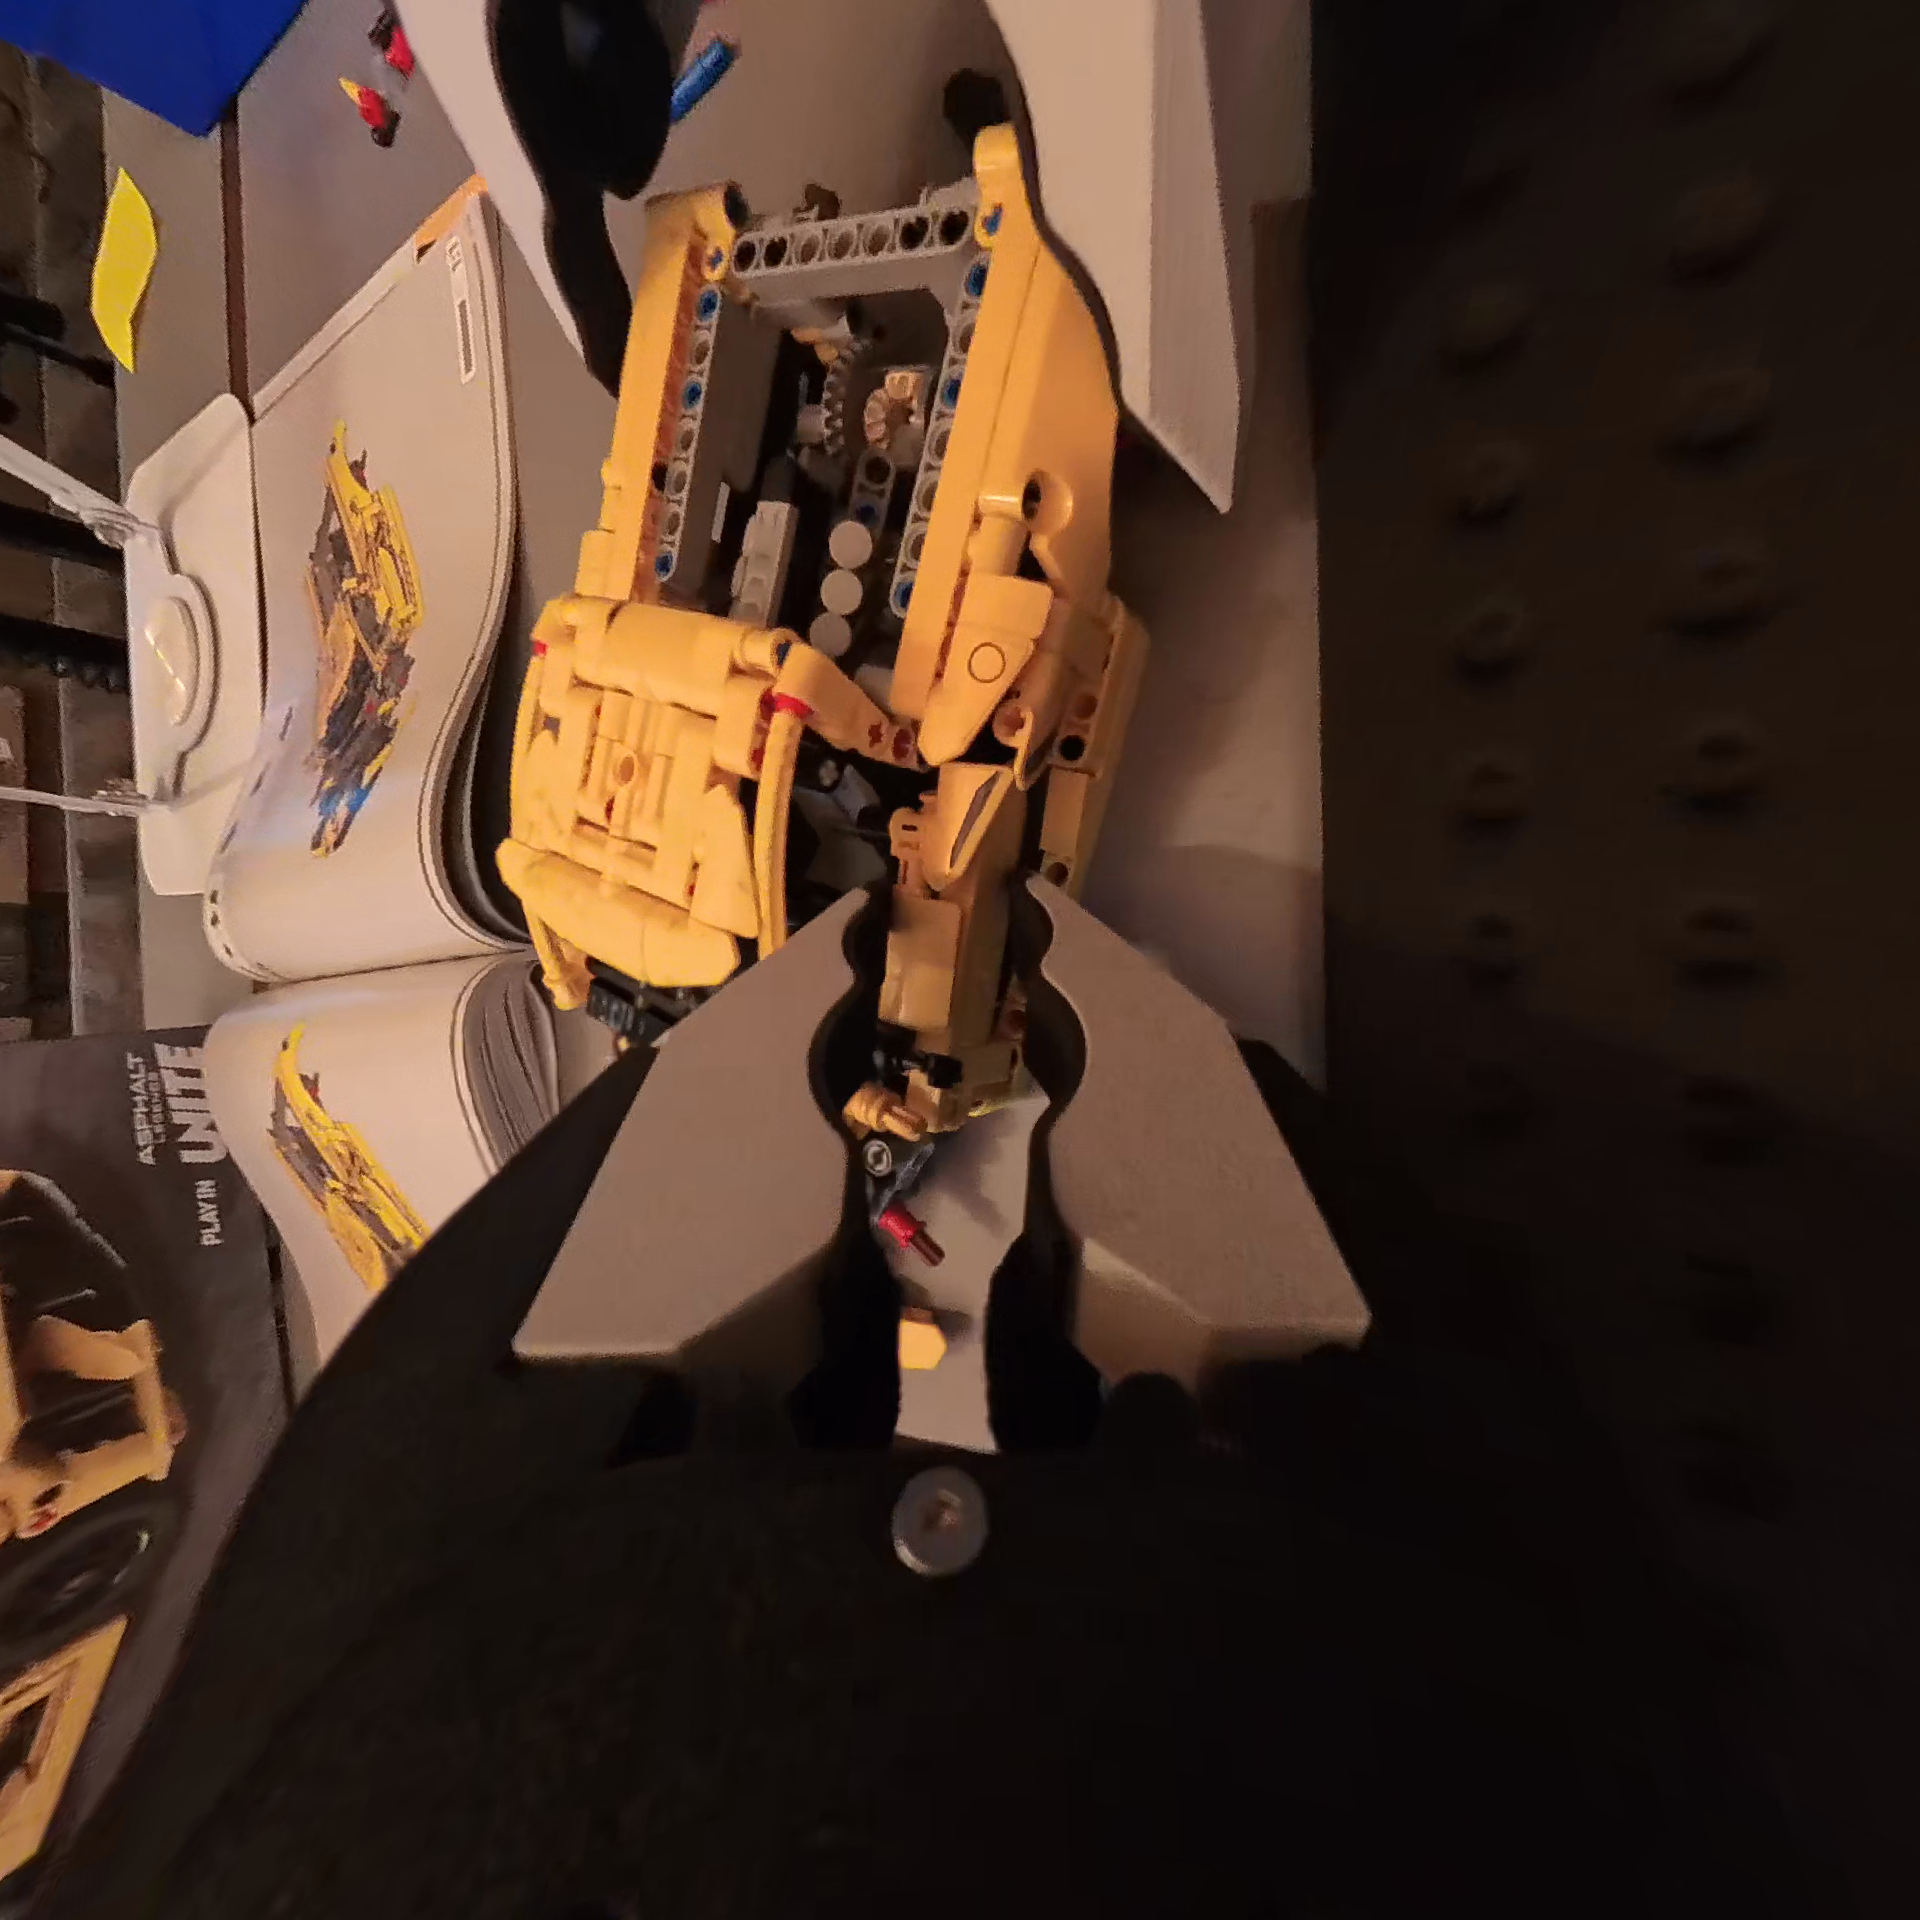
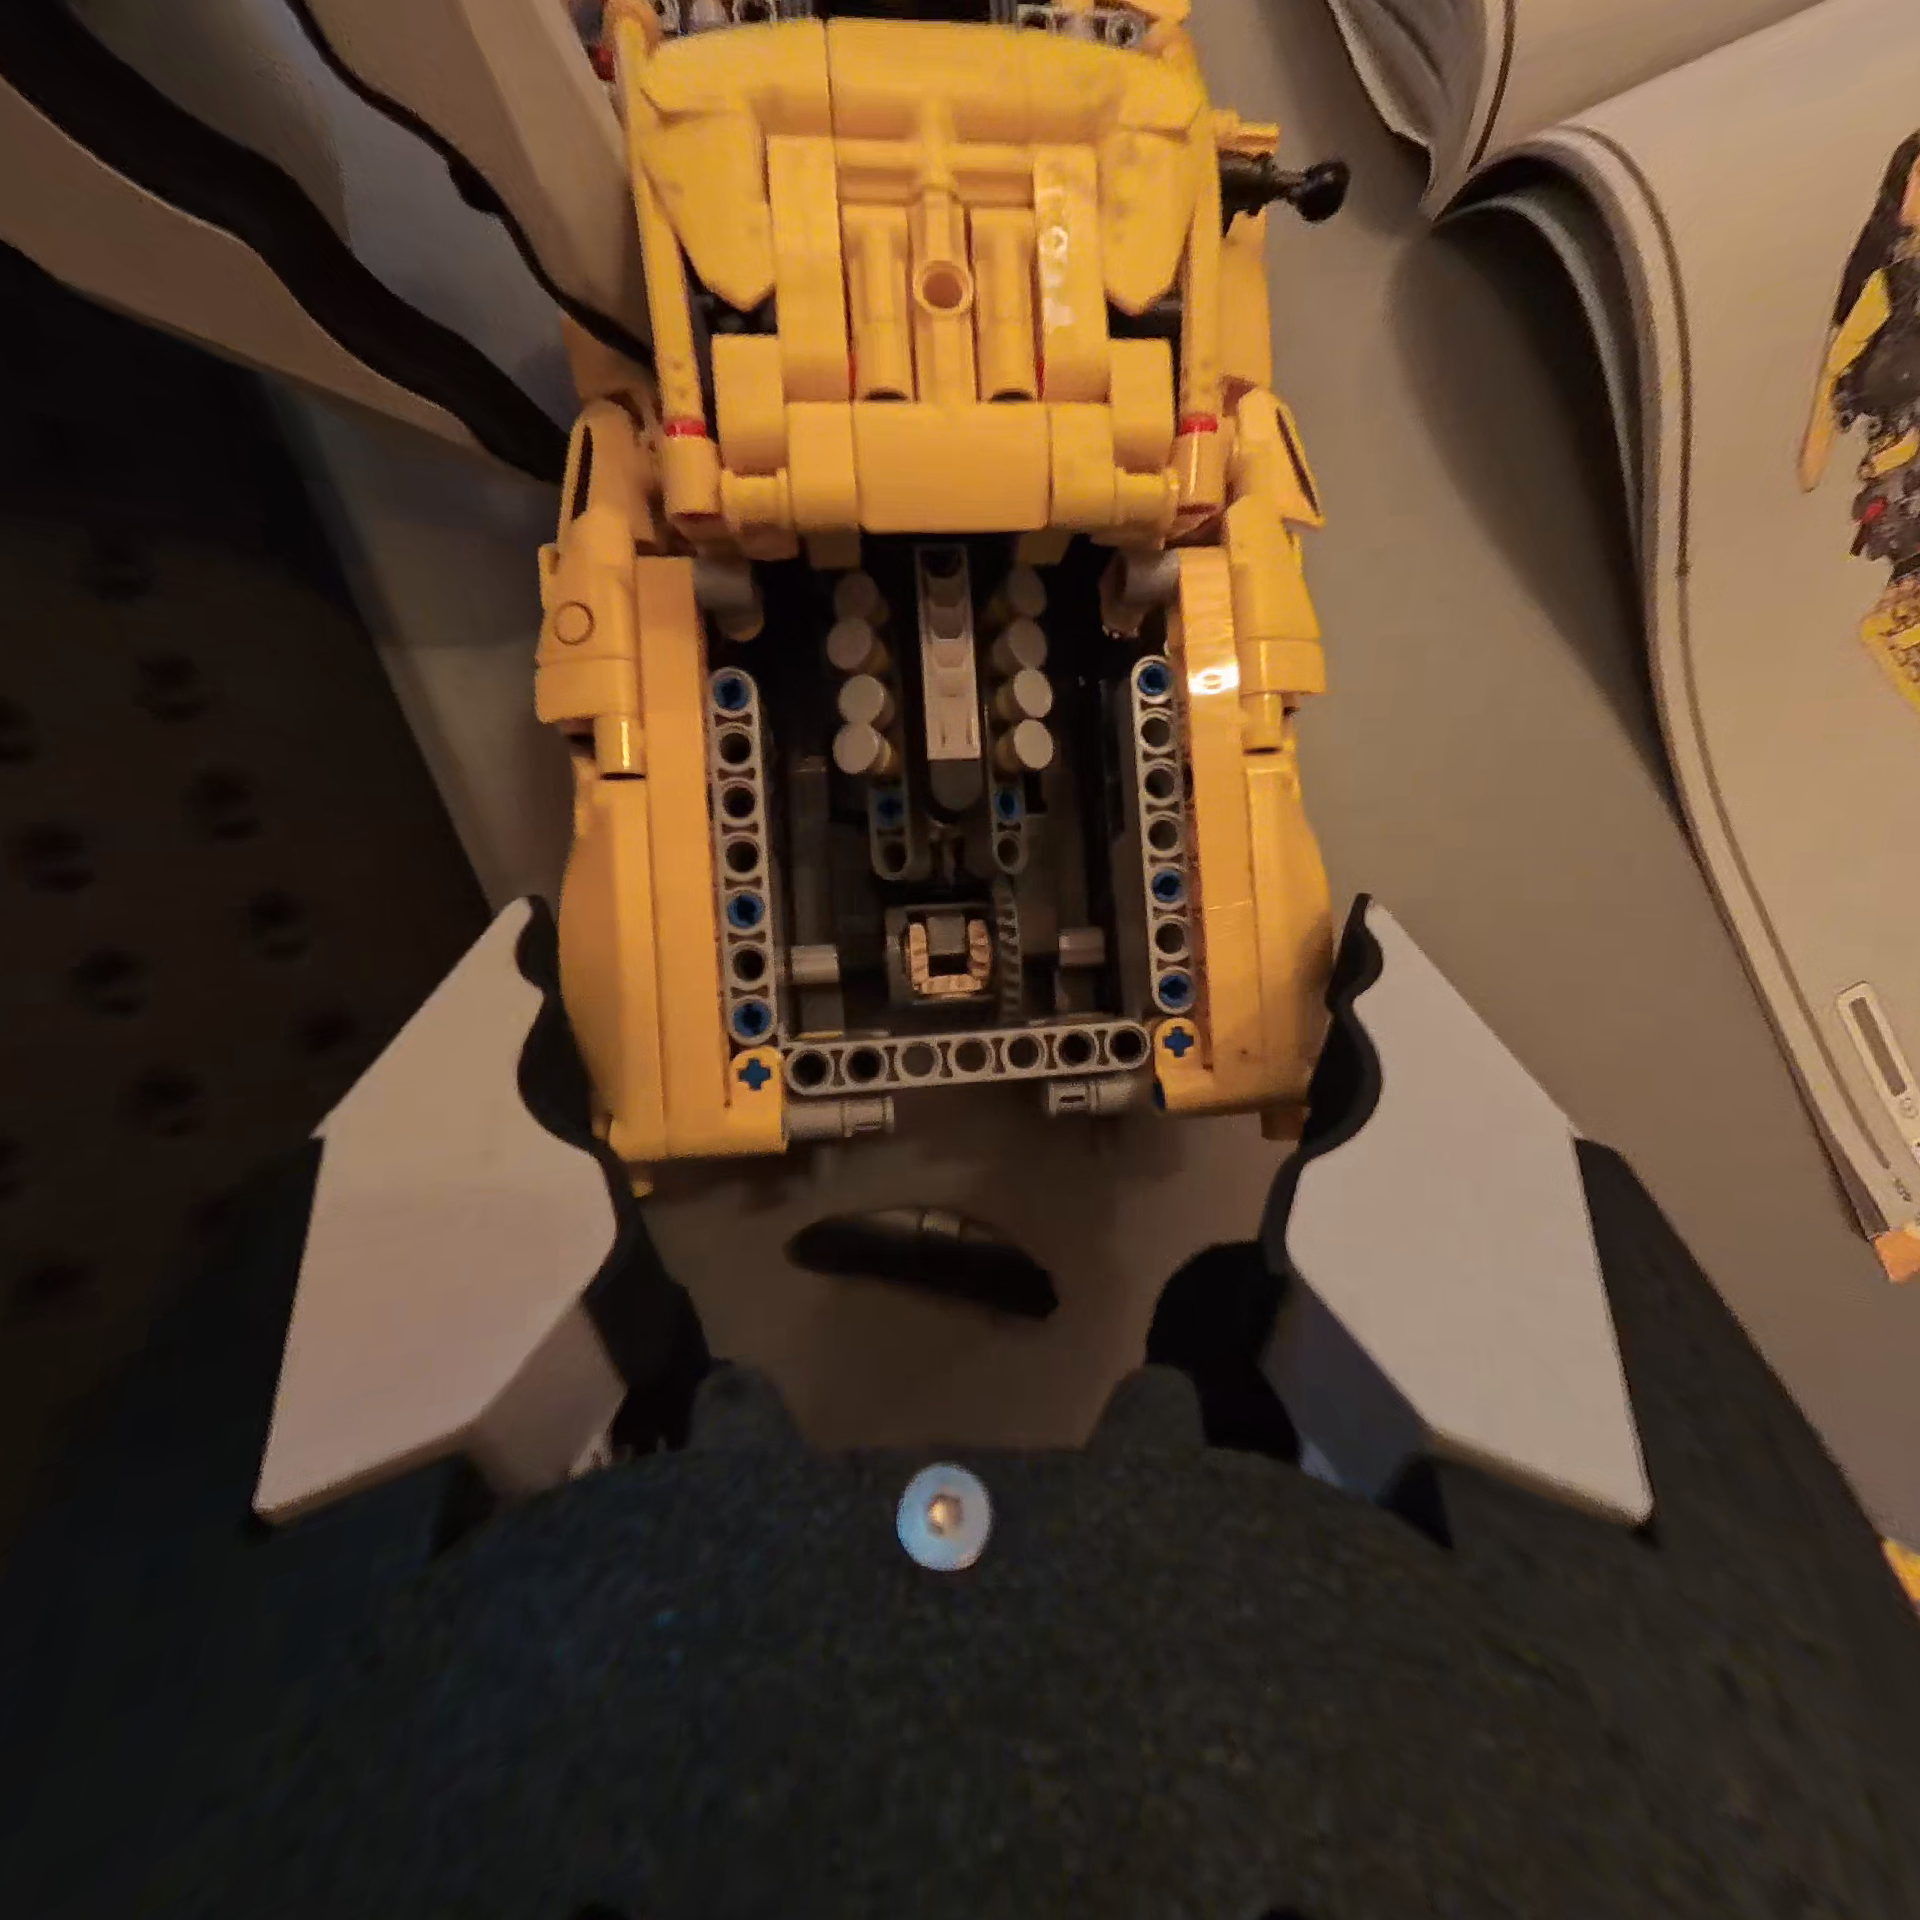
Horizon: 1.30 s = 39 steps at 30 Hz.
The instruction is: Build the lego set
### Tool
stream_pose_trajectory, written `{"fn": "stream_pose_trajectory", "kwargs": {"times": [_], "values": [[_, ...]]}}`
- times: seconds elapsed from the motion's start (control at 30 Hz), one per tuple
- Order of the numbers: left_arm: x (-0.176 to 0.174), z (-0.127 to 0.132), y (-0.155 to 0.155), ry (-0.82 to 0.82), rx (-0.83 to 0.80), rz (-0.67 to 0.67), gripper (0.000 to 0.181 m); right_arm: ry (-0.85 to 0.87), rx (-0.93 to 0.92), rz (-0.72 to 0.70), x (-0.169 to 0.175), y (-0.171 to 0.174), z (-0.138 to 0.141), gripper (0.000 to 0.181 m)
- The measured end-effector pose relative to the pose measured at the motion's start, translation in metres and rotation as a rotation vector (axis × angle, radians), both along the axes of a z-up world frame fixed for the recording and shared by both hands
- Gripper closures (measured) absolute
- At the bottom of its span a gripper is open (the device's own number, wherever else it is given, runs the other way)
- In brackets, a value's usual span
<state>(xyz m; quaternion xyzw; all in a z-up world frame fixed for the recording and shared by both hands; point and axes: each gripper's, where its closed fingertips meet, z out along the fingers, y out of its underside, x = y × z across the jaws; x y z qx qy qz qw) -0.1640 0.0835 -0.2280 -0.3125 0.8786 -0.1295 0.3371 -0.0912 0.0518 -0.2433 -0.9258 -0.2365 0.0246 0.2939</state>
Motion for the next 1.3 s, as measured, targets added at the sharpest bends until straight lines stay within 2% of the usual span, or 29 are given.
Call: {"fn": "stream_pose_trajectory", "kwargs": {"times": [0.2, 0.4, 0.53, 0.97, 1.13, 1.23, 1.3], "values": [[-0.001, 0.002, -0.003, -0.020, 0.003, -0.058, 0.162, 0.005, -0.057, 0.024, 0.007, 0.000, -0.003, 0.038], [-0.005, 0.007, -0.008, -0.019, -0.076, -0.096, 0.163, 0.033, -0.083, 0.042, 0.010, -0.001, -0.006, 0.036], [-0.007, 0.007, -0.009, -0.014, -0.054, -0.154, 0.164, 0.051, -0.109, 0.041, 0.010, -0.001, -0.008, 0.034], [-0.011, 0.009, -0.007, 0.118, -0.086, -0.273, 0.165, 0.076, -0.115, 0.049, 0.009, 0.000, -0.011, 0.032], [-0.017, 0.004, -0.013, 0.194, -0.038, -0.347, 0.166, 0.066, -0.127, 0.056, 0.008, 0.001, -0.012, 0.032], [-0.017, 0.005, -0.012, 0.211, -0.036, -0.340, 0.165, 0.066, -0.127, 0.058, 0.008, 0.002, -0.012, 0.032], [-0.014, 0.007, -0.008, 0.213, -0.067, -0.289, 0.165, 0.066, -0.122, 0.055, 0.008, 0.002, -0.012, 0.032]]}}
